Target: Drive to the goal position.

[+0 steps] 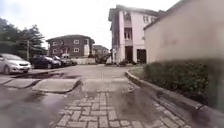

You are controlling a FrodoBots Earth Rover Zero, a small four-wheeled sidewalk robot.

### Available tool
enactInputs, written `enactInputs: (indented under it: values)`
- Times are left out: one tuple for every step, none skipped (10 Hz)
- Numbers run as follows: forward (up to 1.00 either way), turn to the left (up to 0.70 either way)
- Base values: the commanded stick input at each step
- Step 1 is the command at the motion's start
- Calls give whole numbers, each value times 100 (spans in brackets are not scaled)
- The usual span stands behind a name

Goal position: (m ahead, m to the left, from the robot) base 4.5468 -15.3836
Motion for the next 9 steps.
enactInputs:
  values:
    - [69,3]
    - [69,3]
    - [69,3]
    - [69,3]
    - [69,3]
    - [69,3]
    - [69,3]
    - [69,3]
    - [69,3]
